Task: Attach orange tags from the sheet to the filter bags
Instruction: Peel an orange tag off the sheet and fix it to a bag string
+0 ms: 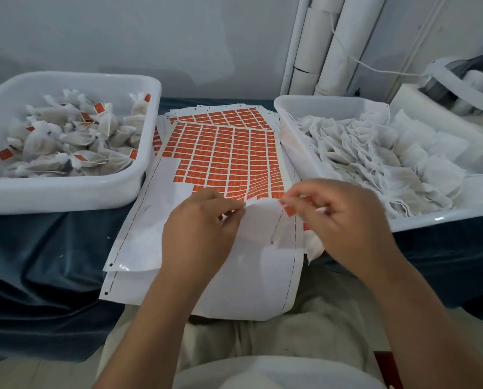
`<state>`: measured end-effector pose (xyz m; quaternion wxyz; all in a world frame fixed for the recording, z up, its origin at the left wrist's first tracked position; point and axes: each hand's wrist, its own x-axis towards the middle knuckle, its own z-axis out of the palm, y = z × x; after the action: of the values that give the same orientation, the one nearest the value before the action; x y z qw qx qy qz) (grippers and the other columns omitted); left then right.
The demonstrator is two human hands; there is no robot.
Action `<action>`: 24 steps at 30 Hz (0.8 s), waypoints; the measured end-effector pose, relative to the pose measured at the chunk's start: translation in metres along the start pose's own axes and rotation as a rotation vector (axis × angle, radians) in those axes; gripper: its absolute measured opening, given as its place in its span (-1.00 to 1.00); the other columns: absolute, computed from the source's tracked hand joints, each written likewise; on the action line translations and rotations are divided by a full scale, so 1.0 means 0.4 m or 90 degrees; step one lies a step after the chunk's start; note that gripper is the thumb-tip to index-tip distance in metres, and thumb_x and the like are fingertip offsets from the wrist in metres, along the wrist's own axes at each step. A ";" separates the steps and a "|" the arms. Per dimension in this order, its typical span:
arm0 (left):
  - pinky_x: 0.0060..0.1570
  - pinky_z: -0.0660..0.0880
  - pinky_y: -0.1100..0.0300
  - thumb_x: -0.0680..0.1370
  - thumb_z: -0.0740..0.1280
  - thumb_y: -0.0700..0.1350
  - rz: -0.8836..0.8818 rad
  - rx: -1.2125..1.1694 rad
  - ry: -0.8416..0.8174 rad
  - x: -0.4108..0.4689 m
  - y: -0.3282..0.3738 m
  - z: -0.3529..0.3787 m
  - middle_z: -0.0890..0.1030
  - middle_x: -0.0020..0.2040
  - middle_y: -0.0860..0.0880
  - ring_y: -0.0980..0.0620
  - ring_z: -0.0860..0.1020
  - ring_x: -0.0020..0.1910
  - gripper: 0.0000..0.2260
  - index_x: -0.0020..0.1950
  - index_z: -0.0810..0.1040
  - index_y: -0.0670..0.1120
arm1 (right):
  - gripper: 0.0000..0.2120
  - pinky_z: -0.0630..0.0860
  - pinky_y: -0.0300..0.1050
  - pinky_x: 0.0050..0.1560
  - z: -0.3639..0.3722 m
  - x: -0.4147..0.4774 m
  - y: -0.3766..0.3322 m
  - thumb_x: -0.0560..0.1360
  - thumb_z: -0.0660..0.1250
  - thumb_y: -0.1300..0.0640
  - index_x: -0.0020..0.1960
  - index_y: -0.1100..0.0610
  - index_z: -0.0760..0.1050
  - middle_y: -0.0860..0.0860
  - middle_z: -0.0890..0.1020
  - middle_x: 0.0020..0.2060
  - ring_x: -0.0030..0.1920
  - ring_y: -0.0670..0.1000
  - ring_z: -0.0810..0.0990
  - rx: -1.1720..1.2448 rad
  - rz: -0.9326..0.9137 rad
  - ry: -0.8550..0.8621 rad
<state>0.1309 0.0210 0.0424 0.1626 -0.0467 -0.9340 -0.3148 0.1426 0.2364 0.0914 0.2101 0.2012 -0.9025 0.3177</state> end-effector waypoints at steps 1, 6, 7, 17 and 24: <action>0.13 0.57 0.15 0.57 0.46 0.15 -0.020 0.005 -0.033 0.002 0.001 0.001 0.69 0.15 0.13 0.13 0.59 -0.04 -0.70 0.27 0.69 0.12 | -0.84 0.59 -0.33 -0.25 -0.010 -0.003 -0.011 0.58 0.38 -0.13 0.02 -0.10 0.69 -0.22 0.73 -0.16 -0.19 -0.13 0.71 0.084 0.068 0.045; 0.03 0.55 0.40 0.44 0.41 0.40 -0.027 -0.235 -0.099 -0.012 0.038 -0.012 0.60 0.15 0.35 0.27 0.61 0.07 -0.50 0.30 0.58 0.22 | -0.88 0.47 -0.41 -0.47 -0.004 -0.009 -0.046 0.56 0.46 0.05 0.04 0.07 0.71 -0.14 0.72 -0.29 -0.42 -0.23 0.63 0.493 0.333 0.015; 0.01 0.58 0.40 0.44 0.40 0.43 -0.015 -0.313 -0.108 -0.018 0.048 -0.018 0.65 0.14 0.33 0.27 0.63 0.10 -0.50 0.28 0.61 0.21 | -0.85 0.44 -0.41 -0.49 0.004 -0.010 -0.047 0.56 0.46 0.04 0.06 0.08 0.71 -0.16 0.69 -0.33 -0.46 -0.23 0.60 0.513 0.348 -0.001; -0.12 0.55 0.22 0.62 0.27 0.28 -0.257 -0.823 -0.439 -0.023 0.074 -0.038 0.69 -0.09 0.00 0.10 0.63 -0.17 -0.62 0.00 0.75 0.05 | -0.73 0.25 -0.28 -0.53 0.013 -0.003 -0.014 0.46 0.54 -0.11 0.05 0.03 0.70 -0.08 0.39 -0.47 -0.52 -0.11 0.19 0.705 0.280 -0.162; -0.25 0.53 0.31 0.52 0.48 0.08 -0.306 -0.998 -0.554 -0.023 0.066 -0.027 0.64 -0.18 0.03 0.14 0.57 -0.25 -0.83 -0.06 0.73 0.00 | -0.70 0.28 -0.28 -0.51 0.019 -0.002 -0.002 0.47 0.53 -0.14 0.07 0.04 0.68 -0.08 0.38 -0.46 -0.51 -0.10 0.22 0.678 0.271 -0.159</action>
<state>0.1476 0.0356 0.0623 -0.3501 -0.0627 -0.4176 -0.8362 0.1420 0.2310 0.0861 -0.0965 0.1296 -0.6569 0.7365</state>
